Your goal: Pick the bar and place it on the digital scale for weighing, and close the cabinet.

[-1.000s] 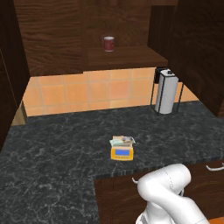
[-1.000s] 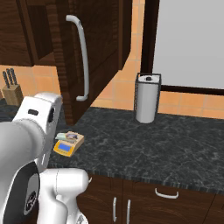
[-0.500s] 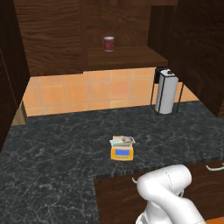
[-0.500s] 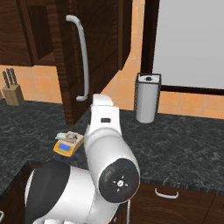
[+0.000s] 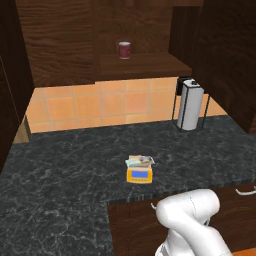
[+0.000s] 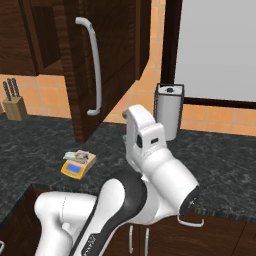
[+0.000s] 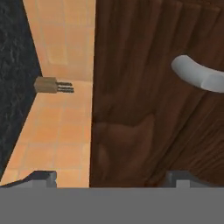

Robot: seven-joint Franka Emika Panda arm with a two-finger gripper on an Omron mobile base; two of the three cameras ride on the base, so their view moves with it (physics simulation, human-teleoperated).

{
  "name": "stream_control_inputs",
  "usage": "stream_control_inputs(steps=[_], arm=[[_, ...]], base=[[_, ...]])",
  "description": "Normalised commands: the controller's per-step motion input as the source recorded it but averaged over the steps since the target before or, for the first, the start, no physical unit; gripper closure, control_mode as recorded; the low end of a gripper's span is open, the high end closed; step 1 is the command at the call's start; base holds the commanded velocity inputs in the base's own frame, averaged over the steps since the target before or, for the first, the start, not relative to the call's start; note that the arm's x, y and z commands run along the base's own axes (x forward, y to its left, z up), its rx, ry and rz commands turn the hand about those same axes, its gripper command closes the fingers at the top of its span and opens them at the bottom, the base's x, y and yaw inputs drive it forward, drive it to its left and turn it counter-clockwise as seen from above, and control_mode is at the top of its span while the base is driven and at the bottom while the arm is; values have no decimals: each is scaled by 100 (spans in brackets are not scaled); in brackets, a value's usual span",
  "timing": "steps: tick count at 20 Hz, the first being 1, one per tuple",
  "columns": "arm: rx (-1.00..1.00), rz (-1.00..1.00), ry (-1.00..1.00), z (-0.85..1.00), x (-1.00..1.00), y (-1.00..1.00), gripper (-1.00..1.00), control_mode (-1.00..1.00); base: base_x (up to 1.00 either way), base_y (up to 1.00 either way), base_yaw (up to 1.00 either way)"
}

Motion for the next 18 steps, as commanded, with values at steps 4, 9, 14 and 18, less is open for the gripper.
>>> stream_control_inputs(steps=[4,9,14,18], arm=[[2,34,-2,74,38,44,-100,-100],[4,45,0,57,6,74,-100,-100],[9,28,-4,11,43,100,-100,-100],[9,1,0,3,97,100,-100,-100]], base=[[0,0,0],[0,0,0],[0,0,0],[0,0,0]])
